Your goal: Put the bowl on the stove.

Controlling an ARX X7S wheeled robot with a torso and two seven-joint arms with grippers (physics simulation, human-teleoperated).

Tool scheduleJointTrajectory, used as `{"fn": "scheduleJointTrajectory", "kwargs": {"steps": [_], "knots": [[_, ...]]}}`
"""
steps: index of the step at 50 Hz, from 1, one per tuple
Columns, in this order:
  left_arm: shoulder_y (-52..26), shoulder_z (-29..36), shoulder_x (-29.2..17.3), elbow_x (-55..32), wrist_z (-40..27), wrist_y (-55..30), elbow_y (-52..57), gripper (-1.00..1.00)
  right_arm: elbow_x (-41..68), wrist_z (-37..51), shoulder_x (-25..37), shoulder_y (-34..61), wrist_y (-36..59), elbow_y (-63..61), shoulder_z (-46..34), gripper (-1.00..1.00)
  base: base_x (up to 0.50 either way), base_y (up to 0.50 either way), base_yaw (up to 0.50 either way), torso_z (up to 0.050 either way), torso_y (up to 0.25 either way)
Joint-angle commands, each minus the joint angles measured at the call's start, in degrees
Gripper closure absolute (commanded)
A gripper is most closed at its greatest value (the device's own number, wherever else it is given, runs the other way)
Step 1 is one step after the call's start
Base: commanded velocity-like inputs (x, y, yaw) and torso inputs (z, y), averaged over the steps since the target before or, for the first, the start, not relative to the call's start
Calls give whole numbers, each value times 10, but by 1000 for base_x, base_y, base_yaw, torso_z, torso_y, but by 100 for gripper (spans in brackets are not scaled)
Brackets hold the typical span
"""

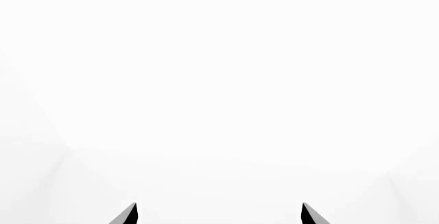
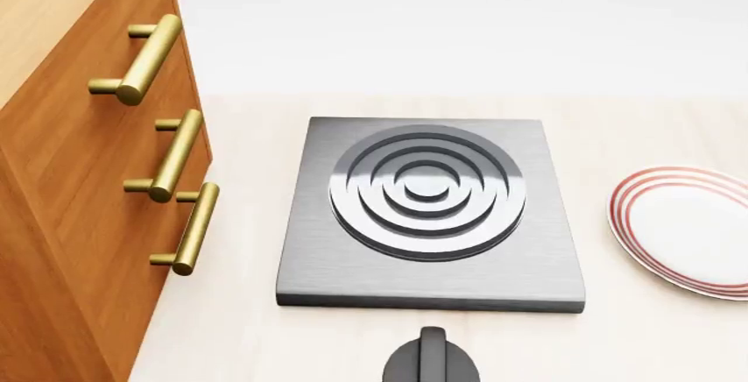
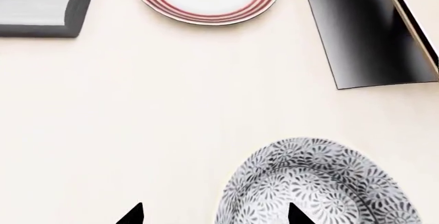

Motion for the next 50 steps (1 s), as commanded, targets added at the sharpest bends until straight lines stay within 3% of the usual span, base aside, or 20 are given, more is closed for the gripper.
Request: {"fn": "scheduleJointTrajectory", "kwargs": {"steps": [1, 13, 50], "knots": [[-1, 3, -1, 1, 0, 1, -1, -100, -8, 8, -13, 34, -10, 33, -34, -100, 0, 0, 0, 0, 0], [-3, 5, -2, 0, -1, 1, -2, -100, -21, 13, -26, 64, -17, 63, -71, -100, 0, 0, 0, 0, 0], [-4, 9, -6, 4, -5, 1, -2, -100, -40, 20, -48, 31, -42, 99, -76, -100, 0, 0, 0, 0, 0]]}}
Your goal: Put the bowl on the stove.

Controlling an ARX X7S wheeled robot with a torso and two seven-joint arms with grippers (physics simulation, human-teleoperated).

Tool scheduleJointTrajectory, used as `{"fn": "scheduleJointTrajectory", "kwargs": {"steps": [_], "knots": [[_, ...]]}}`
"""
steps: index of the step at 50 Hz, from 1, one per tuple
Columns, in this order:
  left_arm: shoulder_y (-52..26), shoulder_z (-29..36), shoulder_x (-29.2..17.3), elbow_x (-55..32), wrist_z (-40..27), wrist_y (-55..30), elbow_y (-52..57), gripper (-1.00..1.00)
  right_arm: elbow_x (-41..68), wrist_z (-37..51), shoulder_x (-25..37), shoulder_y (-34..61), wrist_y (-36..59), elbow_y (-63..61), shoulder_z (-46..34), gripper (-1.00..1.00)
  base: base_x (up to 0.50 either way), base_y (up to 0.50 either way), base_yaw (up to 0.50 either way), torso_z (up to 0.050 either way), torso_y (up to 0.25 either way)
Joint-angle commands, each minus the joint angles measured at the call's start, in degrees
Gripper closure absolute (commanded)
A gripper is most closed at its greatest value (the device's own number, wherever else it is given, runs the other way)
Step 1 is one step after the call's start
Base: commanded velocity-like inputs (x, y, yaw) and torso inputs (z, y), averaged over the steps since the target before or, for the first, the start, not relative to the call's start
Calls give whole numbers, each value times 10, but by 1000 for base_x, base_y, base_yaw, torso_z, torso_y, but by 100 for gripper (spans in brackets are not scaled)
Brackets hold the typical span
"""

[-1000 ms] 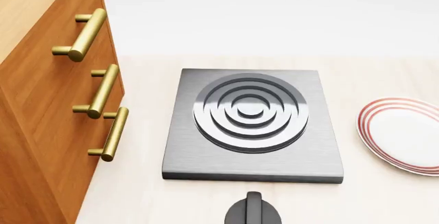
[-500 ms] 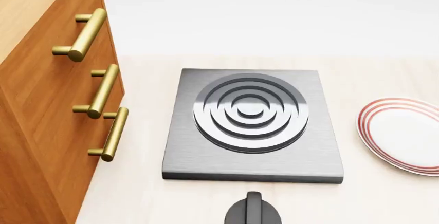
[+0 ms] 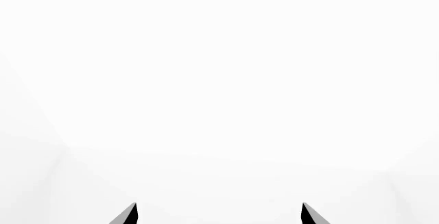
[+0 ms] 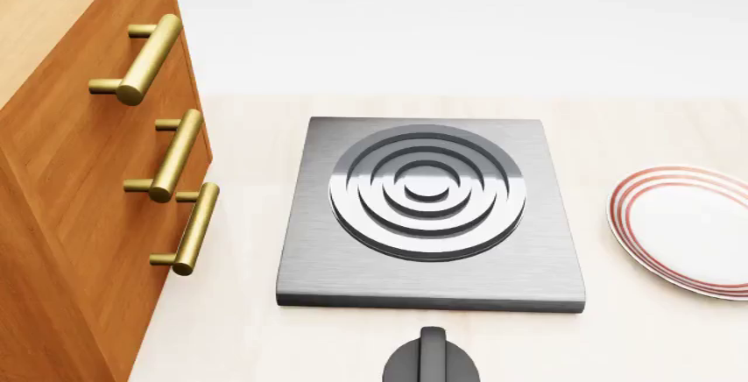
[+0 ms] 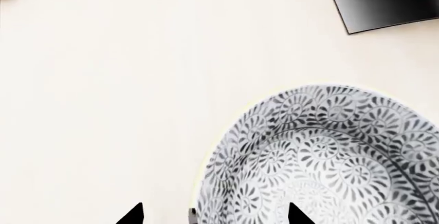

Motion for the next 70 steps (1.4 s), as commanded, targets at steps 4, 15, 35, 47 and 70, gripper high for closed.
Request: {"fn": "scheduleJointTrajectory", "kwargs": {"steps": [4, 15, 35, 47, 70], "knots": [[1, 2, 0, 1, 0, 2, -2, -100, -5, 1, -5, -5, -6, 8, -5, -100, 0, 0, 0, 0, 0], [1, 3, -1, 0, -1, 3, -2, -100, -2, 5, -6, -15, -4, 2, 2, -100, 0, 0, 0, 0, 0], [0, 8, 0, 2, -1, 5, -5, -100, -5, 5, -8, -19, -7, -2, -5, -100, 0, 0, 0, 0, 0], [1, 7, 0, 3, -1, 7, -6, -100, -10, 5, -8, -31, -18, -8, -3, 100, 0, 0, 0, 0, 0], [6, 7, 2, 5, -2, 11, -7, -100, -5, -1, 27, -16, -14, -46, 3, 100, 0, 0, 0, 0, 0]]}}
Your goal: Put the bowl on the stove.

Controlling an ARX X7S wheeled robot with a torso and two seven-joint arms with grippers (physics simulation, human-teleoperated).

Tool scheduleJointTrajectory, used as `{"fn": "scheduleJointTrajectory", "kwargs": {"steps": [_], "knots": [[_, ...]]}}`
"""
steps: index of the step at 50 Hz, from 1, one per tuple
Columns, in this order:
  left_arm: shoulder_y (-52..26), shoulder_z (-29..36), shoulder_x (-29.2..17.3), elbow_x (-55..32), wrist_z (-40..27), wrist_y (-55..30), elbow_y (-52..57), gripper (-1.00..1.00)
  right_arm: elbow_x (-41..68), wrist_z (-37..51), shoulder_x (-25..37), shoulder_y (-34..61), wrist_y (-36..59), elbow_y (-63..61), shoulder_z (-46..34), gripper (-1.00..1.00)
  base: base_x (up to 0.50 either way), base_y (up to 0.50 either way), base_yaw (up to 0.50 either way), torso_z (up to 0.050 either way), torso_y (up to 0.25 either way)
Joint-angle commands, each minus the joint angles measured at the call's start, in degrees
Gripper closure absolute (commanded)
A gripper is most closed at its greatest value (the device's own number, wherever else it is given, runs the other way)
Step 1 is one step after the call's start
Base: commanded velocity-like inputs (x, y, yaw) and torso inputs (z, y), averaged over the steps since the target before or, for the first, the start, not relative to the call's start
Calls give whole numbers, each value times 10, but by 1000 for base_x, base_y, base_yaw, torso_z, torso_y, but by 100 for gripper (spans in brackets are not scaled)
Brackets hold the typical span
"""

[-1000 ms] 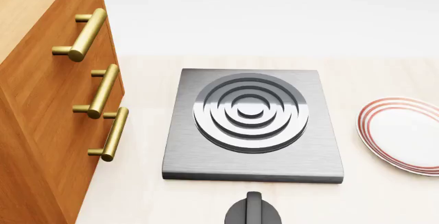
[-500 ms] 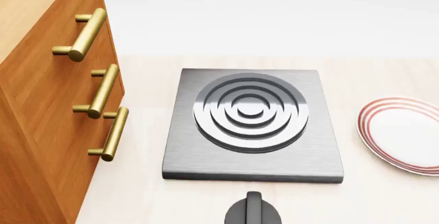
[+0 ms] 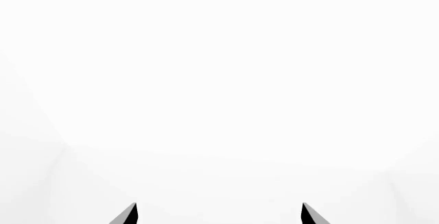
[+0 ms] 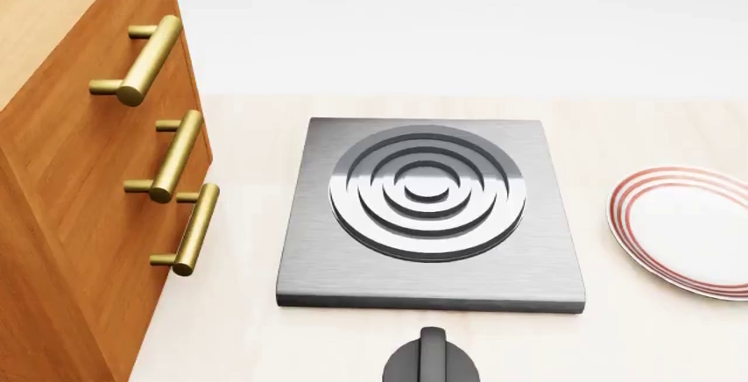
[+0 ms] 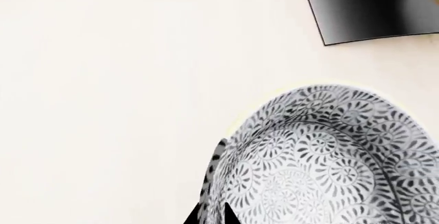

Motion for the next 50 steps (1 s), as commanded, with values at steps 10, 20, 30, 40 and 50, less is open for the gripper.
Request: {"fn": "scheduleJointTrajectory", "kwargs": {"steps": [10, 20, 30, 40, 50], "knots": [[3, 1, 3, 1, 1, 5, -4, -100, 21, -25, 56, 127, 34, -49, -79, 100, 0, 0, 0, 0, 0], [0, 3, 3, 0, 1, 6, -6, -100, -4, -66, 75, 307, 60, -66, -203, 100, 0, 0, 0, 0, 0], [0, 4, 4, 0, 2, 8, -8, -100, -85, -145, 40, 514, 59, -70, -371, 100, 0, 0, 0, 0, 0], [0, 4, 2, 0, 1, 7, -7, -100, -159, -195, -51, 669, 20, -20, -476, 100, 0, 0, 0, 0, 0], [3, 1, 2, 1, 0, 8, -6, -100, -193, -224, -109, 734, -14, 36, -529, 100, 0, 0, 0, 0, 0]]}}
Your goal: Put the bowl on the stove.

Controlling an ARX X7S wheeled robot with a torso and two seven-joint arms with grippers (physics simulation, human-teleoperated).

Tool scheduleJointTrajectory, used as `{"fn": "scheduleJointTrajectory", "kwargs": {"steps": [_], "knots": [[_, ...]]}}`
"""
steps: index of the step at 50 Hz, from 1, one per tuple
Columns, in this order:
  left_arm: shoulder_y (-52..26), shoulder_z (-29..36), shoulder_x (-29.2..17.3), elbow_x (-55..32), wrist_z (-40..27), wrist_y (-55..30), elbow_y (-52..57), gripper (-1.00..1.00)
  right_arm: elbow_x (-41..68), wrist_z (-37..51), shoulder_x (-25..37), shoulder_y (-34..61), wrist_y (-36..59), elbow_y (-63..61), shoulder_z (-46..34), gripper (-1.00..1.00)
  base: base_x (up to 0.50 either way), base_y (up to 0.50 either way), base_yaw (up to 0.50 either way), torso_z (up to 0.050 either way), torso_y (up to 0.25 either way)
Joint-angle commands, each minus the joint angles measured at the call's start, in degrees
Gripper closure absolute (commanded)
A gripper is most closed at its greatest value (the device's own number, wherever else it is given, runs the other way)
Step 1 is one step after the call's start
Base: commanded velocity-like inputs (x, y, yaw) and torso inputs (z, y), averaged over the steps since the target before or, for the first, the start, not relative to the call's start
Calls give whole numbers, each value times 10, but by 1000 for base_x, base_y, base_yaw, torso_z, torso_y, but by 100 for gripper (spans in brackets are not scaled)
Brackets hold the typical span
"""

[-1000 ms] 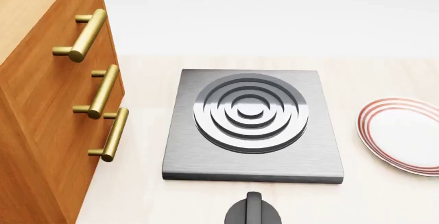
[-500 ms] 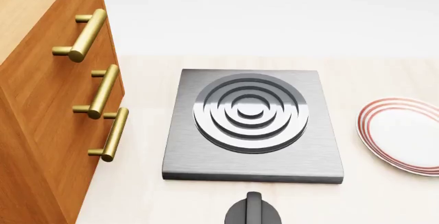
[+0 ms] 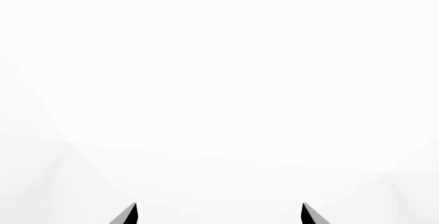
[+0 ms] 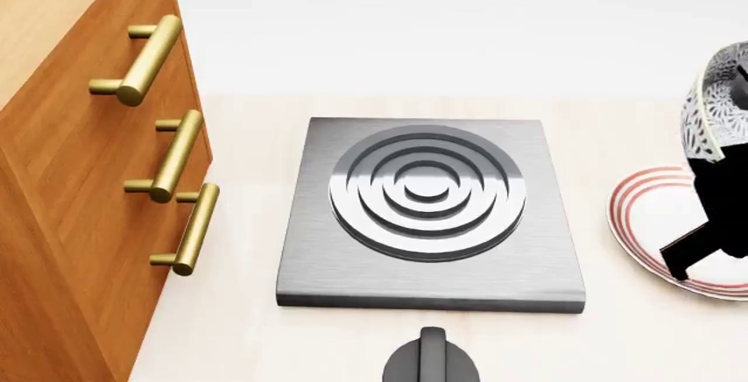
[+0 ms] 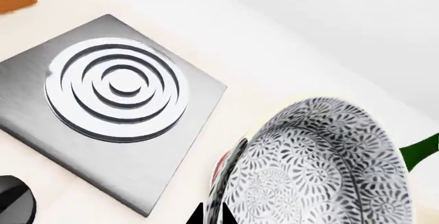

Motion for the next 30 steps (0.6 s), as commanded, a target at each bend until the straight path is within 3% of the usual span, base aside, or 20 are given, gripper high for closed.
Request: {"fn": "scheduleJointTrajectory", "kwargs": {"steps": [1, 30], "knots": [[1, -1, -1, 0, -1, 0, 1, -100, -53, -39, -67, 112, -34, 52, -77, 100, 0, 0, 0, 0, 0], [-1, 3, -2, 2, -1, 0, 0, -100, -56, -59, -224, 171, -74, 173, -117, 100, 0, 0, 0, 0, 0]]}}
